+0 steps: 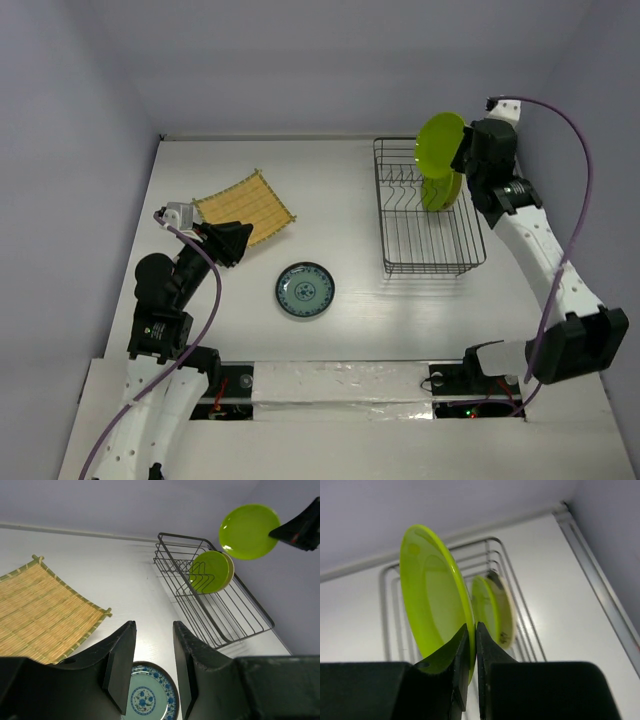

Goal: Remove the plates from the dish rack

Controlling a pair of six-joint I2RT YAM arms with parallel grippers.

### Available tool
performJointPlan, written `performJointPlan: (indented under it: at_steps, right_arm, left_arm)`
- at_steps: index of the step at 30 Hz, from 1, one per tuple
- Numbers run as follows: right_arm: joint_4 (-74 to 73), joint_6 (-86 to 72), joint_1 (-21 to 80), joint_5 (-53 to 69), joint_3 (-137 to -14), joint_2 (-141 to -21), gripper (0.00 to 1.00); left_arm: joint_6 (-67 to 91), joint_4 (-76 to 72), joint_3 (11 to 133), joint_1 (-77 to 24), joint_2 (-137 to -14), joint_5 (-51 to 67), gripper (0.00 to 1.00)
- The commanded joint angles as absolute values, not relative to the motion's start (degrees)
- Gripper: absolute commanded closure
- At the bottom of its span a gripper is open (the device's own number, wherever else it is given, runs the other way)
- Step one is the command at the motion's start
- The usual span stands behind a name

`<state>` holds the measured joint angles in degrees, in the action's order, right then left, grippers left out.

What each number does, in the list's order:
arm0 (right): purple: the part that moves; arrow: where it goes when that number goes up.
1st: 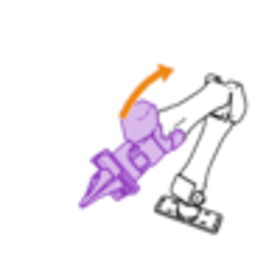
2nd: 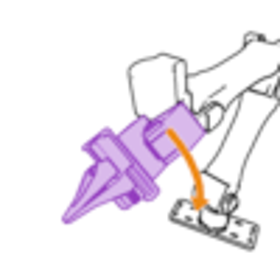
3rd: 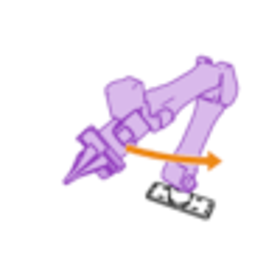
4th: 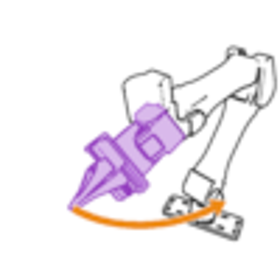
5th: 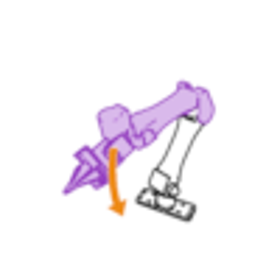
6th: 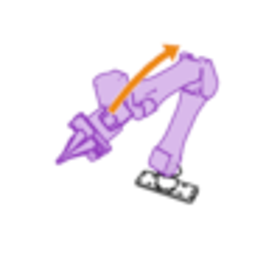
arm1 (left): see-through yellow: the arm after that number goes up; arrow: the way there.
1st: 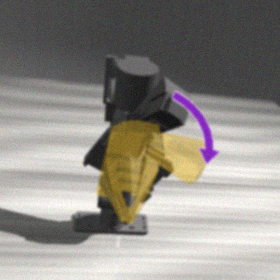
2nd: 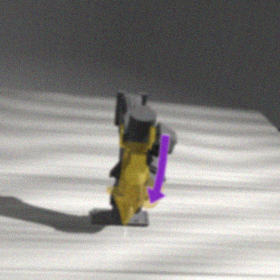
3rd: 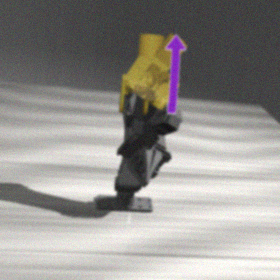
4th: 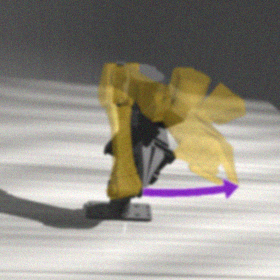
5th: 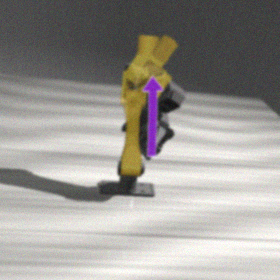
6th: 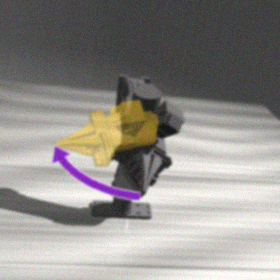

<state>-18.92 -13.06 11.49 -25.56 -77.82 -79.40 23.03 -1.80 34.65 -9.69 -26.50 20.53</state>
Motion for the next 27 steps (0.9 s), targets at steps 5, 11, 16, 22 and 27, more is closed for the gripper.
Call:
performJointPlan:
  at_steps: [5,11,16,22,27]
  right_arm:
    - [-11.2,-15.6,19.1,8.3,-69.8,-69.8,1.0]
    - [-6.4,-17.3,33.4,14.0,-59.7,-70.7,1.0]
    - [0.4,-21.4,38.7,19.0,-52.9,-76.0,1.0]
    - [8.6,-25.4,45.6,19.3,-51.6,-85.5,1.0]
    - [12.7,-27.9,45.6,19.1,-51.0,-89.1,1.0]
  left_arm:
    - [22.7,-4.0,37.3,-10.0,-26.5,20.3,0.67]
    - [22.6,-4.0,37.4,-10.0,-26.9,20.3,0.67]
    - [22.8,-4.2,37.3,-10.0,-27.1,20.6,0.67]
    - [22.9,-4.2,37.2,-9.5,-27.1,20.6,0.67]
    - [22.8,-4.0,37.2,-9.5,-26.9,20.7,0.67]
